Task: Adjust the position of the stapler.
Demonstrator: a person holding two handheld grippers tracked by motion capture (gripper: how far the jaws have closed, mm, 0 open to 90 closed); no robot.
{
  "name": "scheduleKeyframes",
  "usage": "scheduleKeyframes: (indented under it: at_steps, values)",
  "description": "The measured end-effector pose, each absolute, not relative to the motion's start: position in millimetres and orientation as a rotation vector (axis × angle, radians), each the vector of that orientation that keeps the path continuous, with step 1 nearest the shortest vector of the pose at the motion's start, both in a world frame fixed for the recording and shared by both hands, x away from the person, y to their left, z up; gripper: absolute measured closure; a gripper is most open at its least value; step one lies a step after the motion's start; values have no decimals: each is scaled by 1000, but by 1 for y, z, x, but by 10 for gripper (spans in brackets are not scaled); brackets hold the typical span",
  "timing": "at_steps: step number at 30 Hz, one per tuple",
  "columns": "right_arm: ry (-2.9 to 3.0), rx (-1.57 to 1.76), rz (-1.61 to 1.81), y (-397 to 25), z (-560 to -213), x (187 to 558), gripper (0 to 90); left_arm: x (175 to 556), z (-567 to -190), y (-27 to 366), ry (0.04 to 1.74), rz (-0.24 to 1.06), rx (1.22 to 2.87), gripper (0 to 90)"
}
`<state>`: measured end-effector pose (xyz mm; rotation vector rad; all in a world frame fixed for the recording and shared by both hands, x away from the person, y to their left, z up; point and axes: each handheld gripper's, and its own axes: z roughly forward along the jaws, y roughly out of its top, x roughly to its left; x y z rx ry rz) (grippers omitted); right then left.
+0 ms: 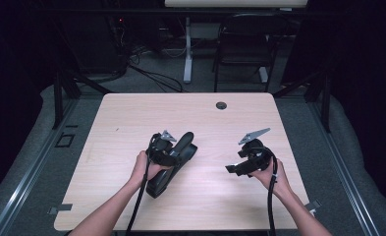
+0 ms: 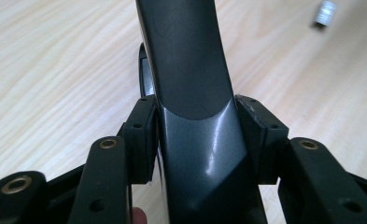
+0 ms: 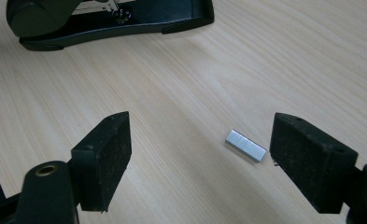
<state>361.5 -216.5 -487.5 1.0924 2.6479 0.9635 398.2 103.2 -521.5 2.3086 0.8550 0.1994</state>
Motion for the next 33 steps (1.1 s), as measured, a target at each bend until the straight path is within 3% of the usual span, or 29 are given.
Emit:
scheduleKeyframes:
  at_steps: [21, 33]
  values:
    - [2672, 1025, 937, -207, -490, 365, 213, 396, -522, 105, 592, 87, 2378, 545]
    - [2698, 871, 1005, -181, -486, 368, 219, 391, -522, 98, 453, 36, 2402, 569]
